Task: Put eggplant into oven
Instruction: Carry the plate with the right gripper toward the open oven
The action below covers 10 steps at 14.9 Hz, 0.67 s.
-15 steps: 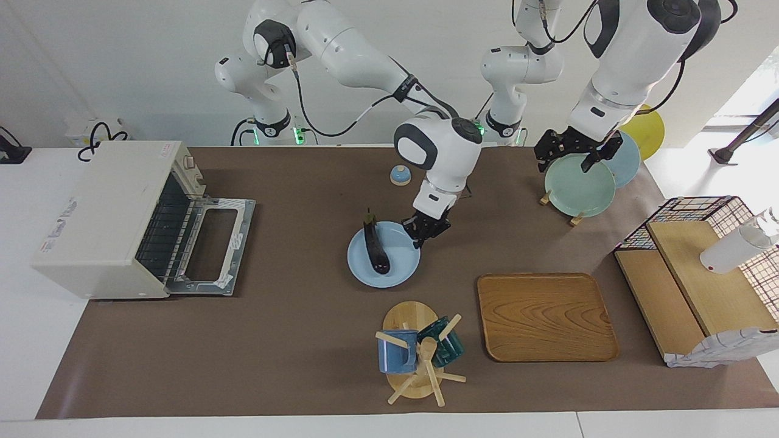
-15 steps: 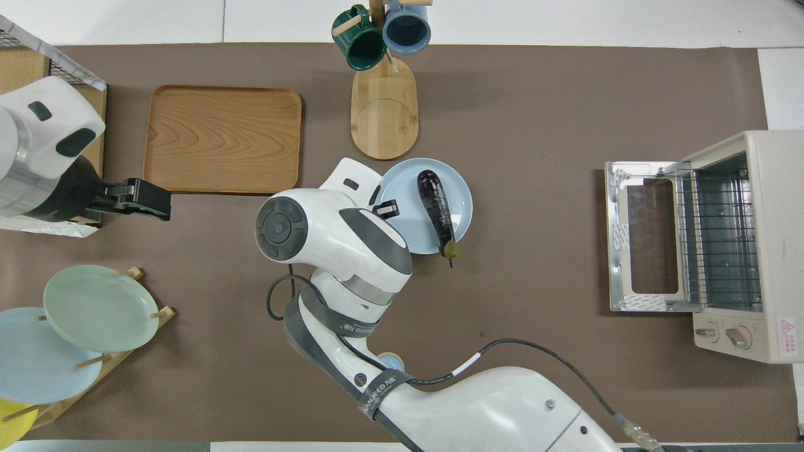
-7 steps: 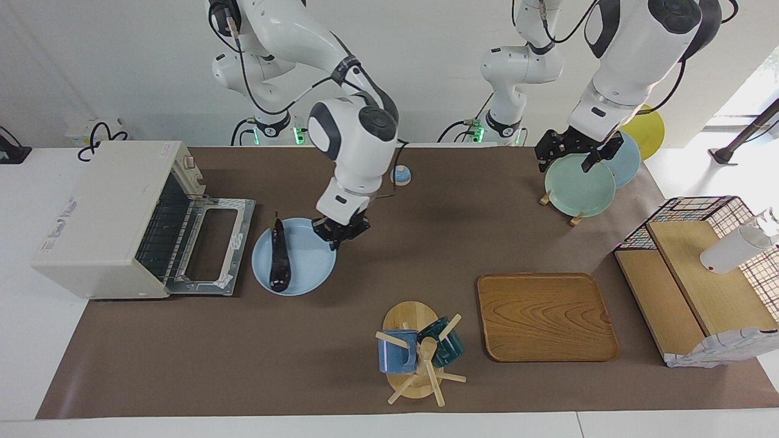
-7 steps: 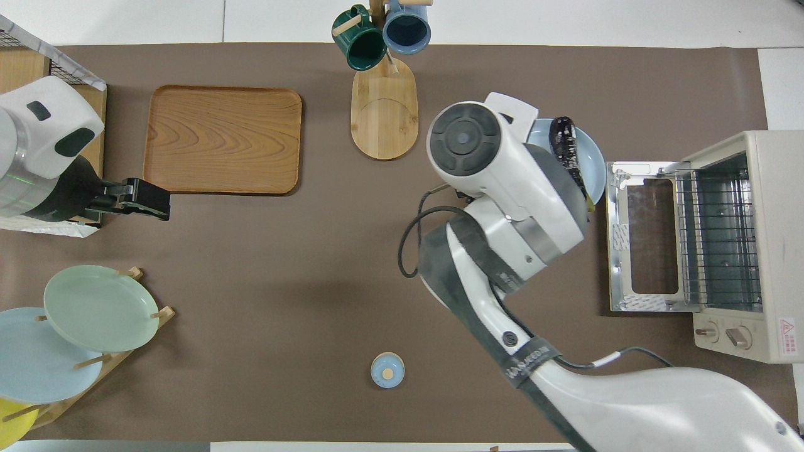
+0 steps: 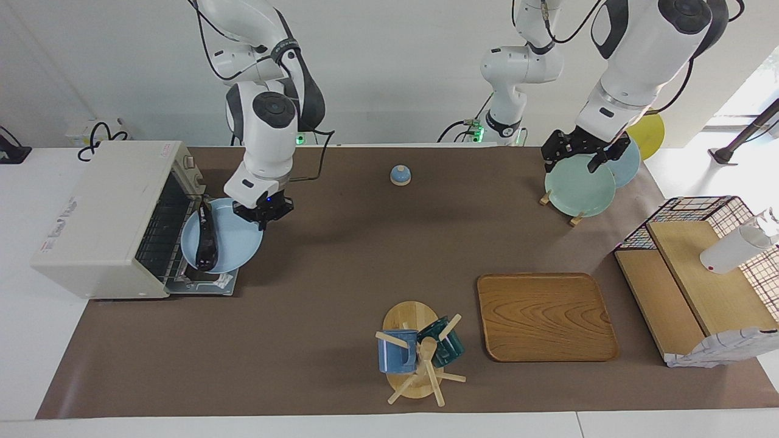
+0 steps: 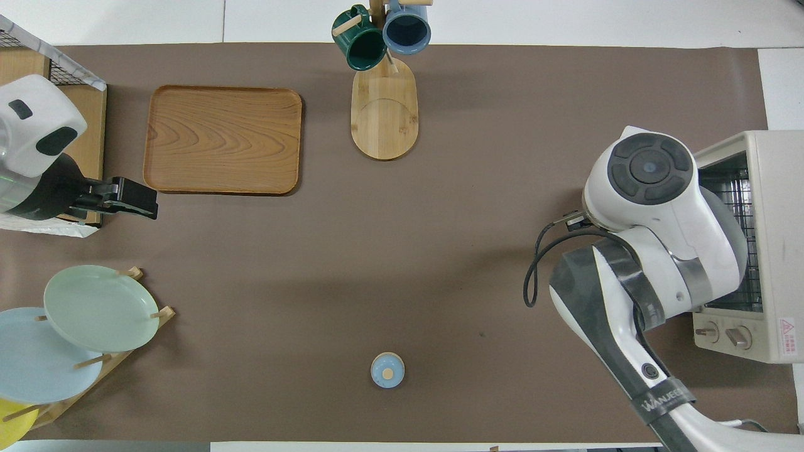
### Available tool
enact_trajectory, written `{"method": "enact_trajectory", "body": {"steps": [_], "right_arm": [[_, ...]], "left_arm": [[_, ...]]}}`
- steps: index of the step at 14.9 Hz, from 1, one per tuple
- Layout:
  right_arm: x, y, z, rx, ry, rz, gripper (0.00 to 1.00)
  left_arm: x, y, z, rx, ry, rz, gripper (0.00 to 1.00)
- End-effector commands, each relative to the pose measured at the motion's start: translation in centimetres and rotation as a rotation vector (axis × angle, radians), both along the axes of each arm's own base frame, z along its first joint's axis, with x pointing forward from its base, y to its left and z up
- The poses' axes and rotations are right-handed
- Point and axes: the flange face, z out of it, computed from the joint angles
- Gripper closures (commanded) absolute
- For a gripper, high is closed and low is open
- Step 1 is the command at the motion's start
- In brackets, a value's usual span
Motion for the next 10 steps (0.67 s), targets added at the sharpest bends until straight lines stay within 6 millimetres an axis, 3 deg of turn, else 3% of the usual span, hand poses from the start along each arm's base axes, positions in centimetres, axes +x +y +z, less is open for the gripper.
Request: {"method": "enact_trajectory", "body": {"steps": [1,5,10], "right_arm": [[-1.5,-4.6,-0.3,0.0,0.013,0.011,1.0],[-2.1,-10.0,-0.3,0.006,0.041,0.016,1.0],[-3.3,-14.0,-2.3,0.029,0.014,0.036,1.0]], "left_arm": [[0.2,0.4,0.1,0.006,-0.013,-0.013,0.0],[0.2,0.3,0.2,0.006,-0.015,-0.01,0.0],[0.0,0.5,0.1,0.008,-0.005,-0.01,0.0]]}}
